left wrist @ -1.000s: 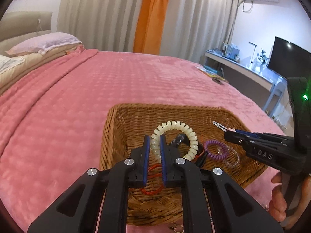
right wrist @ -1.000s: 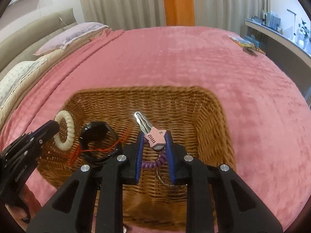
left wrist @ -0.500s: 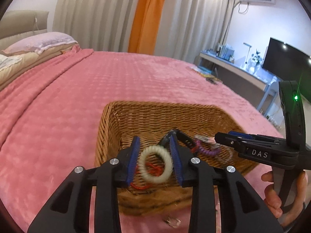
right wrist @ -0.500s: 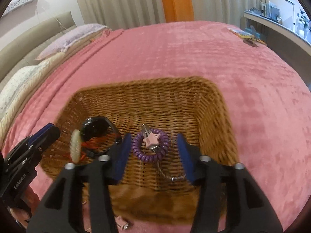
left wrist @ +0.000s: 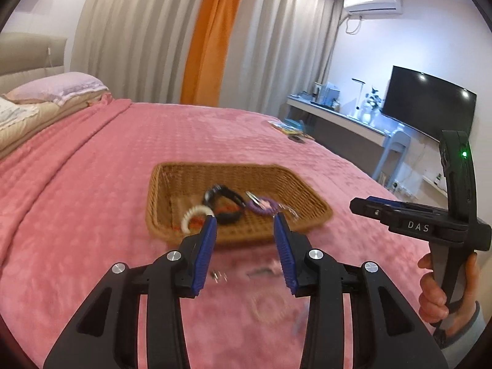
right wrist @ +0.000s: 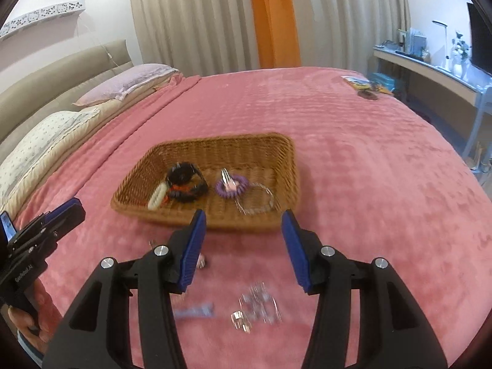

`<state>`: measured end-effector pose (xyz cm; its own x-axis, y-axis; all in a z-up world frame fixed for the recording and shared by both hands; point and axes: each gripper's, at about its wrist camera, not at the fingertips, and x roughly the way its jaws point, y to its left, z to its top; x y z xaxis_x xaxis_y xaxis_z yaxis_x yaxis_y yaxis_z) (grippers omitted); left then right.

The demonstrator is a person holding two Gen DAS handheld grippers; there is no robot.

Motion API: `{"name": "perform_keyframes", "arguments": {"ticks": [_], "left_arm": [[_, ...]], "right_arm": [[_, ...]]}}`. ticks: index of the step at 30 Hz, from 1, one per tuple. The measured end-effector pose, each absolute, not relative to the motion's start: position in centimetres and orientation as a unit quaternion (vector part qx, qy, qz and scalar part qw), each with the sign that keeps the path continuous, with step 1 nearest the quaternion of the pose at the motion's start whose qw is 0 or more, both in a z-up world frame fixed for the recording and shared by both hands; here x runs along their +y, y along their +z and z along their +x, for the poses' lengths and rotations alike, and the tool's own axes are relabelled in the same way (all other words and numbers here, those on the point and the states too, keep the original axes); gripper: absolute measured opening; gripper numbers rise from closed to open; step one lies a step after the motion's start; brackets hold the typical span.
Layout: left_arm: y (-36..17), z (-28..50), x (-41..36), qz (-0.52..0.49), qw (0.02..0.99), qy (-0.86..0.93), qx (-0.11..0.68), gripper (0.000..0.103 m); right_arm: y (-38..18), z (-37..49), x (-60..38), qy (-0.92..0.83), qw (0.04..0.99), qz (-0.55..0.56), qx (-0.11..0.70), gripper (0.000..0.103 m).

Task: Organize jewelry
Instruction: 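Release the cream coil and pink star key into the basket, then move both tools back over the remaining jewelry on the bedspread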

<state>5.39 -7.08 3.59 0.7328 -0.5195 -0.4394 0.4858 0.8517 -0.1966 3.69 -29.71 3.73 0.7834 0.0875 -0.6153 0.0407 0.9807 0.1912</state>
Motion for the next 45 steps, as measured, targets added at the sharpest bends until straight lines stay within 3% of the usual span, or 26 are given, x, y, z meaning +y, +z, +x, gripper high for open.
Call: {"name": "perform_keyframes", "arguments": {"ticks": [14, 22, 25, 28, 40, 45], "left_arm": [[-3.1, 5.1, -6.9, -0.065, 0.9, -0.272, 0.335, 0.037], [-4.3, 6.4, -7.8, -0.057, 0.888, -0.276, 0.362, 0.037], [-4.7, 6.9, -9.2, -0.033, 0.889, -0.255, 0.38, 0.035], [-5.0, 7.2, -9.9, -0.037, 0.883, -0.26, 0.389, 0.035], [-6.2, 7.4, -10.6, -0.032, 0.87, -0.266, 0.415, 0.034], [-6.5, 7.6, -10.4, -0.041, 0.865, -0.27, 0.42, 0.033]], "right_arm": [[-4.8, 1.4, -28.9, 0.035, 0.905, 0.095, 0.413, 0.048], [-5.2, 2.5, -27.6, 0.021, 0.907, 0.067, 0.416, 0.047], [-5.6, 3.3, -27.1, 0.013, 0.902, 0.055, 0.427, 0.031], [-5.6, 3.6, -27.2, 0.007, 0.902, 0.051, 0.428, 0.006], [-2.5, 1.7, -32.2, 0.038, 0.915, 0.159, 0.369, 0.003], [-2.5, 1.2, -32.9, 0.013, 0.915, 0.15, 0.375, 0.003]]}}
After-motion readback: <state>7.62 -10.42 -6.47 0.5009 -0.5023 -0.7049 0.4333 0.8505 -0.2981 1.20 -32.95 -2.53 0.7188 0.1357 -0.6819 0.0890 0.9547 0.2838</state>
